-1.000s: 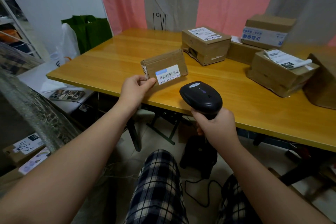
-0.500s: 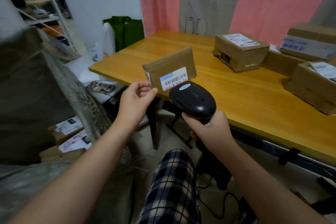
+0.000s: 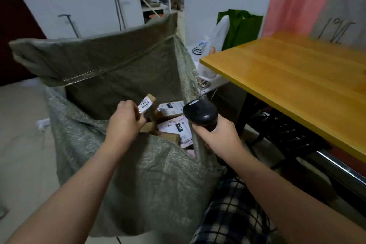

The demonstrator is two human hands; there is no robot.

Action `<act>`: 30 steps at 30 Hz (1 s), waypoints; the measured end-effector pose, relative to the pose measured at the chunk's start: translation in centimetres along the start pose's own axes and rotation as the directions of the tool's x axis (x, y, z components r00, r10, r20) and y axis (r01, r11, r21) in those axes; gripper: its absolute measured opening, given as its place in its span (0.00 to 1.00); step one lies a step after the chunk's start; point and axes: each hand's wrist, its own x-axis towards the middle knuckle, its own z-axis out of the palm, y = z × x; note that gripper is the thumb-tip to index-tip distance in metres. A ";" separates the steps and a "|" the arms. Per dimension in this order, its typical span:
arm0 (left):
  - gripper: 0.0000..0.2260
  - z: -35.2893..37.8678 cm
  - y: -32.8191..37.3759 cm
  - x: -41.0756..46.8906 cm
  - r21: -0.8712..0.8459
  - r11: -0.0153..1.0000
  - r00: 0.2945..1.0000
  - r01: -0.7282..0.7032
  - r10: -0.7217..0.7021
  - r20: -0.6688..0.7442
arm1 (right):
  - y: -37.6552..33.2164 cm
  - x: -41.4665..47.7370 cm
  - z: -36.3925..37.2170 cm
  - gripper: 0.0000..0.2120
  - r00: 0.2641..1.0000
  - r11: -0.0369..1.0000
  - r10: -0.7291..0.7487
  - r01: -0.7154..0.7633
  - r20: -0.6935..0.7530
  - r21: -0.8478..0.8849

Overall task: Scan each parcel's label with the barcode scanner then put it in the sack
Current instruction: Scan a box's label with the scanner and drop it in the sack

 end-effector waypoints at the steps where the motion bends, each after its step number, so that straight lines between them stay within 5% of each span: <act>1: 0.11 0.6 0.0 0.5 0.071 0.997 0.999 -0.012 0.009 0.037 | 0.0 0.2 0.4 0.09 1.000 1.000 0.004 -0.004 0.007 -0.024; 7: 0.19 4.0 2.3 1.9 0.258 0.952 0.971 -0.165 0.110 0.213 | 1.5 0.9 -0.1 0.10 0.993 0.995 0.100 -0.098 -0.062 0.033; 10: 0.18 4.8 6.3 0.9 0.180 0.928 0.937 -0.326 0.293 0.190 | 1.8 0.3 -2.3 0.15 0.979 0.977 0.169 -0.151 -0.112 0.153; 15: 0.15 5.4 15.3 -1.2 -0.041 0.847 0.832 -0.530 0.529 0.169 | 1.9 -2.4 -8.8 0.09 0.932 0.949 0.238 -0.163 -0.273 0.269; 25: 0.16 7.9 36.4 -9.4 -0.404 0.529 0.518 -0.746 0.843 0.146 | 1.3 -14.4 -28.4 0.03 0.673 0.920 0.335 -0.082 -0.660 0.383; 30: 0.18 10.3 44.9 -12.5 -0.439 0.406 0.380 -0.801 0.913 0.150 | 2.6 -17.4 -33.8 0.05 0.554 0.917 0.376 -0.104 -0.743 0.386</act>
